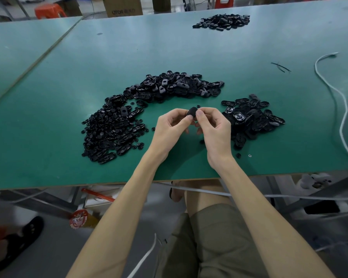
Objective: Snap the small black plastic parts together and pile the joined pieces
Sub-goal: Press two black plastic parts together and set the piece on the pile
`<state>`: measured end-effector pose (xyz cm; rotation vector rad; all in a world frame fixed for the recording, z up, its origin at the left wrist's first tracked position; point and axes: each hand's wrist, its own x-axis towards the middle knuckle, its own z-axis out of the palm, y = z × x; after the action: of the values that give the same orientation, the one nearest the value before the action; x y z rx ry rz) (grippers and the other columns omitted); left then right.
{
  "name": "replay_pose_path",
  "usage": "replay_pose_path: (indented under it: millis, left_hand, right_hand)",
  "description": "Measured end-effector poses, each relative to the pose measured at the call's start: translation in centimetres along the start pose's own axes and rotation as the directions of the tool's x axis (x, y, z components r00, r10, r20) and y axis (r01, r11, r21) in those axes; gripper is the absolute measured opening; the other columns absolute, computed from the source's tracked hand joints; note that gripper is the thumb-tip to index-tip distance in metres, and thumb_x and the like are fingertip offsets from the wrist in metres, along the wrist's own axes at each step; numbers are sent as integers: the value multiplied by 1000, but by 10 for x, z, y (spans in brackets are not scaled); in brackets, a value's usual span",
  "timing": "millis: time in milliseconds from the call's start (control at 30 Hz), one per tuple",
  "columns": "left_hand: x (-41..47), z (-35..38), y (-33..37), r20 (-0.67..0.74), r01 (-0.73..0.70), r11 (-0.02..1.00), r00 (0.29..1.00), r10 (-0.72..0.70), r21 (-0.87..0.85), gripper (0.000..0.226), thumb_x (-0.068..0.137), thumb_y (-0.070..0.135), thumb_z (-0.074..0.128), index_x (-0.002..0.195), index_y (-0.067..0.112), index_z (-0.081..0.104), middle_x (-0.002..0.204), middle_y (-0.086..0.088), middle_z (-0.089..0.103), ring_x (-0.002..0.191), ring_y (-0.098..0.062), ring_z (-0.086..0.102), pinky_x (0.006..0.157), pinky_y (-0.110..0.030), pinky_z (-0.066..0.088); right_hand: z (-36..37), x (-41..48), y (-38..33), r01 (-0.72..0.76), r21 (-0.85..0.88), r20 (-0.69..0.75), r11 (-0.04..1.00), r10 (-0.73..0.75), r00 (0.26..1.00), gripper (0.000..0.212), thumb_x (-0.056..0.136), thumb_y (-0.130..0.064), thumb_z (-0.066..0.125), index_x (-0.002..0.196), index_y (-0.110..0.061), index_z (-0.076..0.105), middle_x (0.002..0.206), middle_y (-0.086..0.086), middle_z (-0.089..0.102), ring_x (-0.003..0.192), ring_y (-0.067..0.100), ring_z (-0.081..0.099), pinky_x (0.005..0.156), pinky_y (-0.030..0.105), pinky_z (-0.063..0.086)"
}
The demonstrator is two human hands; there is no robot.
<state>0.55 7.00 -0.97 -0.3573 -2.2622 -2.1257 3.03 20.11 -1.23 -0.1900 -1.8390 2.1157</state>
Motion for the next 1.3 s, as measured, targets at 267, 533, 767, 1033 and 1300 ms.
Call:
replay_pose_path:
  millis: [267,533,767,1033,1300]
  left_hand:
    - [0,1,0,17,-1,1000,1000,0,14,11,99,9,64,105,8,74,87,-10,75,68,-9,62,66,-12,45]
    - [1,1,-1,-9,-7,1000,1000,8,12,13,101,18,62,93,15,72,86,-9,75,70,-12,63,65,-16,45]
    - [1,2,0,-32,-7,1000,999,8,12,15,101,17,61,92,19,73,79,-17,69,69,-12,61,64,-20,45]
    - [0,2,1,-14,-16,1000,1000,16,7,10,100,8,62,97,11,71,76,6,72,67,-7,62,63,-13,46]
    - [1,3,1,-30,-21,997,999,23,77,14,99,5,61,95,15,70,80,5,72,71,-6,65,63,-13,46]
  right_hand:
    - [0,1,2,-10,27,-11,1000,10,1000,9,100,-15,66,95,-19,72,88,-2,74,81,12,67,69,25,52]
    - [-1,1,2,-7,10,13,1000,7,1000,6,100,-13,68,96,-14,73,81,-6,73,72,4,64,65,20,51]
    - [-1,1,0,-4,2,17,1000,4,1000,6,100,-11,68,98,-9,73,81,-5,72,70,5,62,65,21,51]
    - [-1,1,0,-8,4,18,1000,8,1000,8,99,-9,68,101,-3,72,77,-5,71,67,5,62,65,20,51]
    - [-1,1,0,-1,-32,34,999,2,999,3,97,-8,69,97,-9,72,73,-10,72,67,5,65,65,19,51]
